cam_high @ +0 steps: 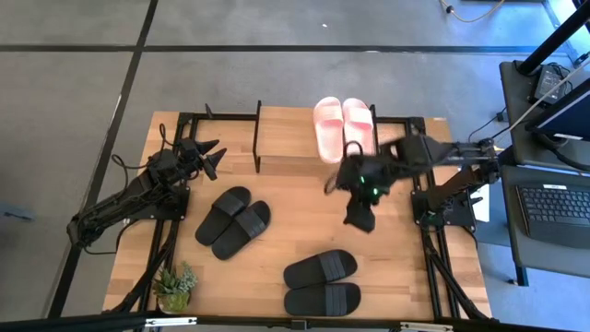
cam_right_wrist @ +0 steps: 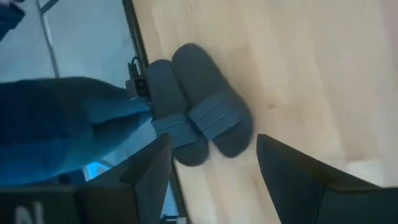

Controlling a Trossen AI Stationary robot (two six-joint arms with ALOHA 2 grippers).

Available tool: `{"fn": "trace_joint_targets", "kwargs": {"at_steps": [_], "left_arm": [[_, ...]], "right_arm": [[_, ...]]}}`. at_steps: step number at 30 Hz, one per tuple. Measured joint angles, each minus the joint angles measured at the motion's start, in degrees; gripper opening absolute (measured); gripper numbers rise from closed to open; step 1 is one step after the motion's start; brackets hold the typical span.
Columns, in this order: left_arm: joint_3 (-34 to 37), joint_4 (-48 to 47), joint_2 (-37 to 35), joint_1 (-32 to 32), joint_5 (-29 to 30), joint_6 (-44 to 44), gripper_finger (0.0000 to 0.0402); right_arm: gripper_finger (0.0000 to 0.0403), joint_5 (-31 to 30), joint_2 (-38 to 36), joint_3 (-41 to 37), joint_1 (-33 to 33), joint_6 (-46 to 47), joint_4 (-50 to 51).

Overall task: Pick and place slides into the shelf
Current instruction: Put the bottom black slide under the shelf

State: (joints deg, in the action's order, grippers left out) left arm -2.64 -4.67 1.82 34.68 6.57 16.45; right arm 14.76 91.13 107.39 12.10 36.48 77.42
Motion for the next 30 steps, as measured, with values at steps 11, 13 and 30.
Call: {"fn": "trace_joint_targets", "kwargs": {"at_steps": [11,13,30], "left_arm": [[0.03,-0.05,-0.01,0.00,-2.29,2.93,0.0230],[0.03,-0.05,0.01,0.01,-2.33,2.94,0.0230],[0.03,-0.24,0.01,0.00,-3.52,3.11,0.0230]], "right_arm": [[0.0234,-19.24,0.18,-0.04,22.31,32.12,-9.57],[0.0234,-24.32,0.66,-0.04,26.27,38.98,-9.21],[0.0234,-43.24,13.68,-0.07,43.59,78.36,-10.41]]}}
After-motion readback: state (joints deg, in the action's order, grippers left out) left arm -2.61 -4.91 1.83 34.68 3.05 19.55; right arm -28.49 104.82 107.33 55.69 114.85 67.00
